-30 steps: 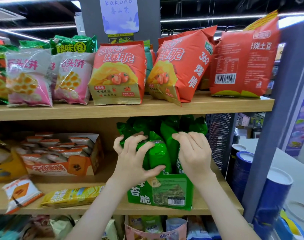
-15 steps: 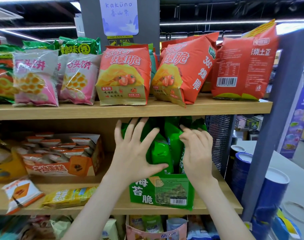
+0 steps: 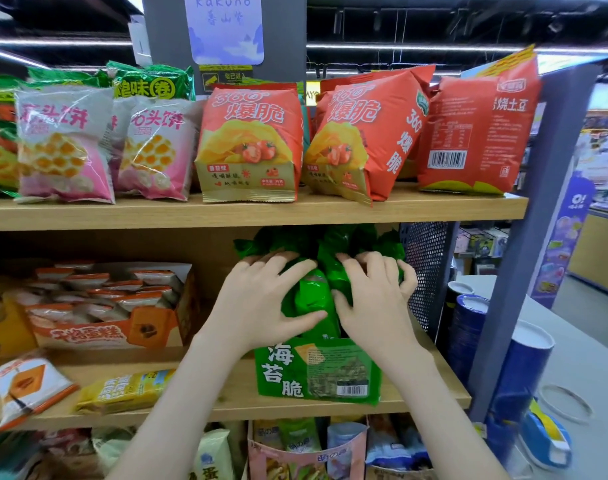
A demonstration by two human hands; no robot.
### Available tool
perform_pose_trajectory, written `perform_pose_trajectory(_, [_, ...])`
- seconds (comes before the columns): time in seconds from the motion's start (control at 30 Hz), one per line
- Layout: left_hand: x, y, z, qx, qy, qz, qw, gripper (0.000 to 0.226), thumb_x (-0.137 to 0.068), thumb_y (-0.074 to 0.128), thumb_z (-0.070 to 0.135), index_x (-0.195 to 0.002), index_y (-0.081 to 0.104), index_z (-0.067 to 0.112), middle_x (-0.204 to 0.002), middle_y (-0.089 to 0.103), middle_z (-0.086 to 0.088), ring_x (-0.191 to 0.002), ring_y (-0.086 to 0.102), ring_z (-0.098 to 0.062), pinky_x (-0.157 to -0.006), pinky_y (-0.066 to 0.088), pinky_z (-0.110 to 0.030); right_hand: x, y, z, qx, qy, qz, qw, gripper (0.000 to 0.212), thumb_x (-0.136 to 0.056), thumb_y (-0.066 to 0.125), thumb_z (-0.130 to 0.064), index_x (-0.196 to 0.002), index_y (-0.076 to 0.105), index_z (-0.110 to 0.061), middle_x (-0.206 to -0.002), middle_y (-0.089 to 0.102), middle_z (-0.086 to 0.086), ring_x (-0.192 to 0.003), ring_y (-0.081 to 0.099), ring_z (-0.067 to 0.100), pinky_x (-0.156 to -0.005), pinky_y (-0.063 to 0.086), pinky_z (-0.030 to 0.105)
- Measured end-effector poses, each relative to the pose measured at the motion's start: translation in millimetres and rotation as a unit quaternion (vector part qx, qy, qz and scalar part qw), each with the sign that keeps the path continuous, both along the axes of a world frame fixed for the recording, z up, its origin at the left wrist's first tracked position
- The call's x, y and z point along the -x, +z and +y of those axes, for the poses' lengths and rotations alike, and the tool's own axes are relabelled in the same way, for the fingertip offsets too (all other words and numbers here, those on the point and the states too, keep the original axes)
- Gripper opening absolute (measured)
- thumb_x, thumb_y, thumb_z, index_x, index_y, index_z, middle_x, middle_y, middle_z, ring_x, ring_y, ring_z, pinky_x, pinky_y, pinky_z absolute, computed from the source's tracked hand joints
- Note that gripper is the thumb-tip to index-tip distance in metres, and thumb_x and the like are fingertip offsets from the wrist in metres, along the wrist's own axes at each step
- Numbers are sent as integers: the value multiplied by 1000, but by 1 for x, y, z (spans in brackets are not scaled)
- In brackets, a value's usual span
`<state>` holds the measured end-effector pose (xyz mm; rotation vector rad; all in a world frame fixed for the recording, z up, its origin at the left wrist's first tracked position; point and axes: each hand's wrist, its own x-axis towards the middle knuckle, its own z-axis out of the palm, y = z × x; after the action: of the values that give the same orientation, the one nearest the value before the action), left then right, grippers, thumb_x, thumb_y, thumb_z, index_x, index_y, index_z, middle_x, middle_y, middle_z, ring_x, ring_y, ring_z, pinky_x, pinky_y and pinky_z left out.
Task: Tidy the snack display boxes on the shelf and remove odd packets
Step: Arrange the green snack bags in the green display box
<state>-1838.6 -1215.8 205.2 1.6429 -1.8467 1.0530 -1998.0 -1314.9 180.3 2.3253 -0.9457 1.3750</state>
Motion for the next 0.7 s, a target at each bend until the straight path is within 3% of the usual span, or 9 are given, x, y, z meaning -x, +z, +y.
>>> perform_pose_trajectory(0.13, [-4, 2, 3, 12, -27, 3, 1000, 67, -78, 51, 70, -120, 66, 20, -102, 69, -1, -78, 67, -19, -71, 46, -28, 0, 3, 5, -1, -12, 30, 999, 49, -75, 73, -30, -121, 58, -24, -101, 65, 1, -112, 52, 29, -107, 12, 50])
perform_pose_trajectory(0.27, [-11, 3, 7, 7, -42, 6, 999, 65, -77, 53, 70, -117, 68, 21, -98, 68, 1, -72, 66, -18, -68, 45, -25, -2, -4, 2, -3, 68, -2, 998, 42, -79, 63, -30, -120, 54, -25, -98, 68, -10, -123, 44, 21, -111, 2, 49])
perform_pose_trajectory(0.37, [-15, 1, 8, -6, -40, 29, 999, 66, -75, 54, 70, -119, 67, 23, -96, 67, 2, -67, 65, -17, -65, 40, -22, -5, -7, 0, 1, 121, -42, 992, 39, -81, 53, -31, -119, 54, -22, -103, 67, -8, -116, 43, 16, -105, 14, 42])
perform_pose_trajectory(0.47, [-19, 2, 8, -17, -41, 49, 998, 67, -74, 54, 71, -120, 66, 24, -92, 67, 2, -62, 64, -18, -61, 47, -25, -9, -7, 0, 26, 128, -65, 989, 36, -82, 53, -29, -117, 54, -19, -102, 67, -6, -112, 45, 15, -95, 23, 39])
perform_pose_trajectory(0.7, [-21, 3, 4, -16, -23, 50, 998, 69, -71, 54, 73, -122, 65, 28, -108, 69, 1, -74, 69, -21, -78, 52, -33, -11, -5, 1, 86, 110, -112, 984, 34, -84, 55, -23, -117, 49, -17, -99, 67, 0, -110, 47, 19, -85, 39, 41])
